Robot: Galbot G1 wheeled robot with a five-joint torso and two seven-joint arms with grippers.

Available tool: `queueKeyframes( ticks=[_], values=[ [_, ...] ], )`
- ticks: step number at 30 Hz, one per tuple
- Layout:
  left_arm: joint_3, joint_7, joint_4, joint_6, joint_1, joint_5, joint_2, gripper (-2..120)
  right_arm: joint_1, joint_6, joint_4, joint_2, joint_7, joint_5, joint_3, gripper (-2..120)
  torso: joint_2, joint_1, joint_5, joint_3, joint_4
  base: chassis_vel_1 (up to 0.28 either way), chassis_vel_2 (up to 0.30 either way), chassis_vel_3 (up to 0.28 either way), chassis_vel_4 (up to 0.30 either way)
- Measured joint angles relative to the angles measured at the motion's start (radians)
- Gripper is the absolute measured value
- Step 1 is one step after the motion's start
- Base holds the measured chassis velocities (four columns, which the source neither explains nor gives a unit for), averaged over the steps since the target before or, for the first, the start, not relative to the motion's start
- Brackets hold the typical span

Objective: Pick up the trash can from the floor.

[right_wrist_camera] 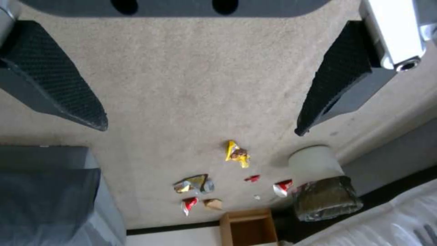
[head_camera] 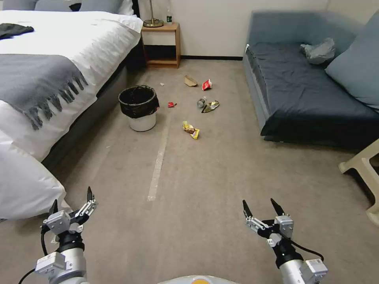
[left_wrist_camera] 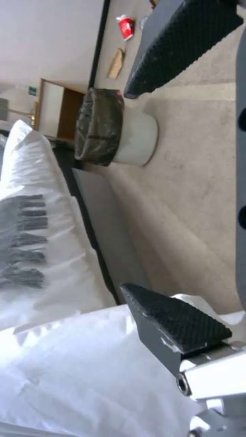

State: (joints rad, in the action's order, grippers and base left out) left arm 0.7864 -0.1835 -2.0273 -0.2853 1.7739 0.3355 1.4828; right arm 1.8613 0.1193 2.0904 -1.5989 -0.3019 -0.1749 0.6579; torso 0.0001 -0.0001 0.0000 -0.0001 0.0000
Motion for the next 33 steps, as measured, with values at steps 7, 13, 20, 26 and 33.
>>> queueKeyframes(
  ticks=[7, 13, 20, 26, 33],
  values=[
    [-0.005, 0.0, 0.004, -0.009, -0.008, -0.003, 0.0, 99, -0.005, 0.001, -0.002, 0.002, 0.0, -0.004, -0.001, 100, 0.0, 0.0, 0.0, 0.0, 0.0, 0.0, 0.0, 0.0, 0.0],
    [-0.005, -0.001, 0.007, -0.002, -0.009, -0.008, 0.0, 95, -0.007, 0.001, -0.003, 0.003, 0.0, -0.007, -0.001, 100, 0.0, 0.0, 0.0, 0.0, 0.0, 0.0, 0.0, 0.0, 0.0],
    [-0.008, -0.001, 0.007, 0.006, -0.01, -0.01, 0.002, 93, -0.009, 0.001, -0.005, 0.003, 0.002, -0.015, -0.001, 100, 0.0, 0.0, 0.0, 0.0, 0.0, 0.0, 0.0, 0.0, 0.0],
    [-0.008, -0.001, 0.007, 0.006, -0.008, -0.01, 0.002, 93, -0.008, 0.003, -0.005, 0.003, 0.003, -0.019, -0.002, 100, 0.0, 0.0, 0.0, 0.0, 0.0, 0.067, 0.062, 0.047, 0.062],
    [-0.01, 0.001, 0.007, 0.002, -0.008, -0.01, 0.001, 93, -0.008, 0.008, -0.005, 0.001, 0.003, -0.022, -0.002, 100, 0.0, 0.0, 0.0, 0.0, -0.0001, 0.091, 0.087, 0.087, 0.084]
  ],
)
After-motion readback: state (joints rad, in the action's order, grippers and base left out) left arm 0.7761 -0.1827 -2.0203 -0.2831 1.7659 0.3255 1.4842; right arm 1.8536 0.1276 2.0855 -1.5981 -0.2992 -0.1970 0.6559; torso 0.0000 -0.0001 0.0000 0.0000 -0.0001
